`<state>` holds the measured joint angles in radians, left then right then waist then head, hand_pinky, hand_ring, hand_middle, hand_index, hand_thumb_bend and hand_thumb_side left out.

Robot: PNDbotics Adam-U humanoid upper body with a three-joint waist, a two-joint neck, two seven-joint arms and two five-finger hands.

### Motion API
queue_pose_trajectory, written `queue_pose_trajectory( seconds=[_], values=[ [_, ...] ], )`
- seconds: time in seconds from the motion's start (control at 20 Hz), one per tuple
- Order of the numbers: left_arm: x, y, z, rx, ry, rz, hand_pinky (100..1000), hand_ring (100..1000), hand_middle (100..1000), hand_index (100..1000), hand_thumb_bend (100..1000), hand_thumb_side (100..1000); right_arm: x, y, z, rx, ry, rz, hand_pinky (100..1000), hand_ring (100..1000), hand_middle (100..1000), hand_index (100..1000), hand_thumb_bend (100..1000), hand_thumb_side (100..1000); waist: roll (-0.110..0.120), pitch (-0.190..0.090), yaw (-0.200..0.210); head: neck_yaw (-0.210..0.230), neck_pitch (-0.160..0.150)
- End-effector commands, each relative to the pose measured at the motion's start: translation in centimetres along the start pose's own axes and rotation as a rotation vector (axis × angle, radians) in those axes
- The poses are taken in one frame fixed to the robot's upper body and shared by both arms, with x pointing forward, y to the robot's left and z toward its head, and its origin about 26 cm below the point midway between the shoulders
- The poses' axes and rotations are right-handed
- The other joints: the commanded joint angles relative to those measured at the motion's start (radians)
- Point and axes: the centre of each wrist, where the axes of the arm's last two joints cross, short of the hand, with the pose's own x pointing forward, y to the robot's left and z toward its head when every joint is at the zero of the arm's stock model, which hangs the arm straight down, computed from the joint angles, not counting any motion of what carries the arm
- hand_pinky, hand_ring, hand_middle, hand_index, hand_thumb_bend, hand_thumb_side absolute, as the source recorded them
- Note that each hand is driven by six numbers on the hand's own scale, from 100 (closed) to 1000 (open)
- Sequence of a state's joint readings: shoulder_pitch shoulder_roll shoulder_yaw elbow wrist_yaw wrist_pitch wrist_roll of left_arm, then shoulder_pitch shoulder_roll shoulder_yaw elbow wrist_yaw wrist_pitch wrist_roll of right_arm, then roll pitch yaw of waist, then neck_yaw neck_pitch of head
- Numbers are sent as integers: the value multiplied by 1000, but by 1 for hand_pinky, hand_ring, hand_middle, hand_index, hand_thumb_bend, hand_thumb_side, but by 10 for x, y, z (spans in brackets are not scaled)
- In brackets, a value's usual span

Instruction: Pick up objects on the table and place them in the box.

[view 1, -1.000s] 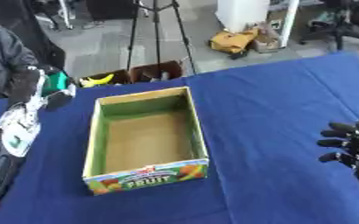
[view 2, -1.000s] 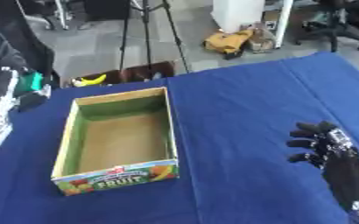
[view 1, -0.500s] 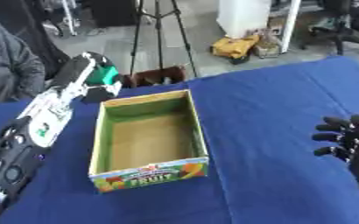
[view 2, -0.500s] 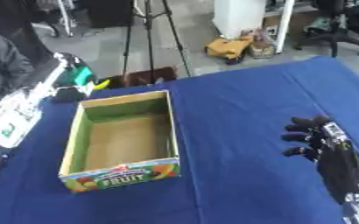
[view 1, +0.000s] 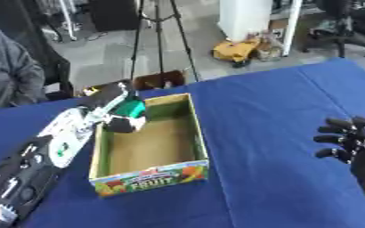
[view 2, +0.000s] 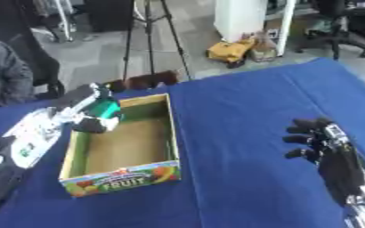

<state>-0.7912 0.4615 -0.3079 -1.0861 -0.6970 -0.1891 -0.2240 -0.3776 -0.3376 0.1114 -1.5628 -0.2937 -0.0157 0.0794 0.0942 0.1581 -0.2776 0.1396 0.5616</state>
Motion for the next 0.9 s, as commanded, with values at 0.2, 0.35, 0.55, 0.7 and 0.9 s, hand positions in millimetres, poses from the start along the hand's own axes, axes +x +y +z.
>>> queue_pose_trajectory(
  seconds=[0.2,0.35,0.55,0.7,0.9],
  values=[
    [1,-1,-2,-70,-30,-28,430,502,598,695,283,476,8,-1,-5,6,-32,-1,571,730,709,832,100,1000,-15,-15,0,4,-11],
    [-1,-2,0,-88,-29,-73,516,570,629,707,542,586,8,-1,-5,7,-31,-2,572,730,708,832,100,1000,-17,-17,4,5,-11],
    [-3,0,5,-63,-19,-121,603,629,683,741,804,717,8,-1,-5,7,-32,-4,572,731,708,832,100,1000,-21,-17,10,4,-13],
    [-3,15,14,58,-16,-98,601,623,682,747,824,798,7,-2,-4,3,-31,-4,572,731,708,832,100,1000,-26,-16,17,1,-17],
    [1,41,40,330,-27,121,565,581,647,734,635,860,4,-4,-1,-12,-20,-6,572,732,707,832,100,1000,-35,-21,41,-7,-8]
  ],
)
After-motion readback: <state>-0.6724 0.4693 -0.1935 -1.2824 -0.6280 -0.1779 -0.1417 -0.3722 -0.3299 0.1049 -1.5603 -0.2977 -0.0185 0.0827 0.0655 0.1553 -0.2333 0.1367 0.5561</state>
